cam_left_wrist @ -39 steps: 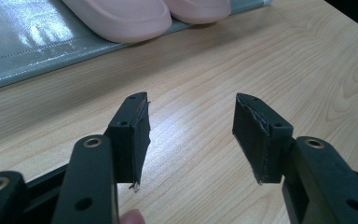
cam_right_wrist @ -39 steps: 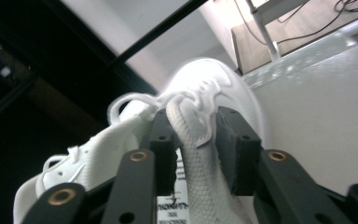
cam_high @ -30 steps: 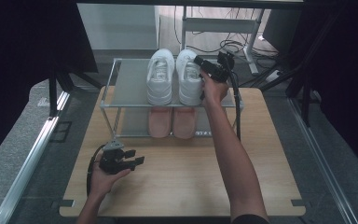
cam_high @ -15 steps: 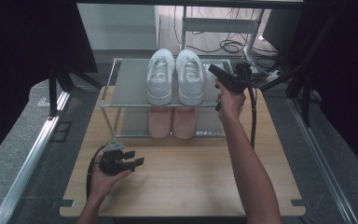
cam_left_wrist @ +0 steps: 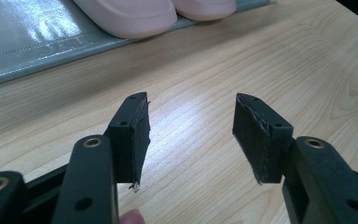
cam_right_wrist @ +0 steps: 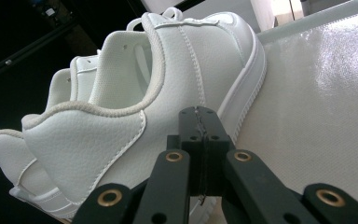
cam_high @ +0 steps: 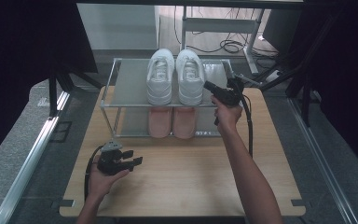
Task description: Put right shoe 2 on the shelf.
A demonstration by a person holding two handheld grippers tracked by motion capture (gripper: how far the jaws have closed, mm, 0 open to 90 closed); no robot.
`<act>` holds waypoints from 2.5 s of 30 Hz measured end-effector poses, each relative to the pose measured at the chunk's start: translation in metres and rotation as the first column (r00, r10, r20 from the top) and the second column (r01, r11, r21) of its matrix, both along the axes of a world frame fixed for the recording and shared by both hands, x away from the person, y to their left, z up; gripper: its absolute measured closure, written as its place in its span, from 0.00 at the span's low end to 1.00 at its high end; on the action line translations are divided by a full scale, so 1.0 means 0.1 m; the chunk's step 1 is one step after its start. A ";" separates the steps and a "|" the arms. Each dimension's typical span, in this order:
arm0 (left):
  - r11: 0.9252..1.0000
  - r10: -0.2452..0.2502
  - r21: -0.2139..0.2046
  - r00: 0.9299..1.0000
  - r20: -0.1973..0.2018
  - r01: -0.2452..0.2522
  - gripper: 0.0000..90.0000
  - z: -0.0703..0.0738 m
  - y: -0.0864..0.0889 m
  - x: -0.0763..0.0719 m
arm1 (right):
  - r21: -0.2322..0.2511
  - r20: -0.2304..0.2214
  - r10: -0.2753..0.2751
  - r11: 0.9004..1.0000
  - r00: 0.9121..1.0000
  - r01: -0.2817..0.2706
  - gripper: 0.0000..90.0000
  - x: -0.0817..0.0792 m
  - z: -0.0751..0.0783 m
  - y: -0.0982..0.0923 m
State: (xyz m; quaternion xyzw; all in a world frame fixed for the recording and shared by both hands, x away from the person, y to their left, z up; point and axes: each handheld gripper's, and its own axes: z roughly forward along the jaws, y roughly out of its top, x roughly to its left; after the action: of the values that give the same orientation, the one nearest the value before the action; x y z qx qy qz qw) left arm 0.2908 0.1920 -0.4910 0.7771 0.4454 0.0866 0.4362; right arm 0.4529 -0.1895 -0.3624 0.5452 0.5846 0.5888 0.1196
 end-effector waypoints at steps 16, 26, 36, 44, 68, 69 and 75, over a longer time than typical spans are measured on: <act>1.000 -0.011 -0.003 1.000 0.002 0.011 0.52 0.00 -0.01 0.00 | 0.012 -0.017 0.030 0.999 0.999 -0.030 1.00 -0.05 -0.03 0.16; 1.000 -0.011 -0.004 1.000 0.006 0.011 0.52 0.01 -0.01 0.01 | 0.023 0.007 0.040 0.999 0.999 -0.040 1.00 -0.11 -0.03 0.08; 1.000 -0.008 -0.001 1.000 0.007 0.008 0.52 0.01 -0.01 0.01 | 0.044 0.083 0.072 0.996 0.994 -0.076 0.97 -0.38 -0.01 -0.23; 1.000 -0.008 0.003 1.000 0.007 0.007 0.52 0.00 -0.02 0.01 | -0.006 0.116 0.113 0.994 0.987 -0.113 0.93 -0.66 -0.14 -0.53; 1.000 0.010 0.007 1.000 0.001 -0.010 0.52 -0.01 0.00 0.02 | -0.013 0.123 0.105 0.995 0.987 -0.104 0.83 -1.22 -0.81 -0.99; 1.000 0.010 0.007 1.000 0.001 -0.010 0.52 -0.01 0.00 0.02 | -0.013 0.120 0.103 0.995 0.987 -0.103 0.83 -1.24 -0.85 -1.00; 1.000 0.011 0.007 1.000 0.002 -0.011 0.51 -0.01 0.00 0.02 | -0.030 0.088 0.101 0.995 0.991 -0.099 0.81 -1.33 -1.05 -1.05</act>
State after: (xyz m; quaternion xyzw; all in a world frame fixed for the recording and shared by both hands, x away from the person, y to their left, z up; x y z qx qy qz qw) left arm 0.2932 0.1925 -0.4924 0.7759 0.4492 0.0913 0.4334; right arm 0.3200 -0.2941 -0.4677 0.4866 0.6127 0.6105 0.1231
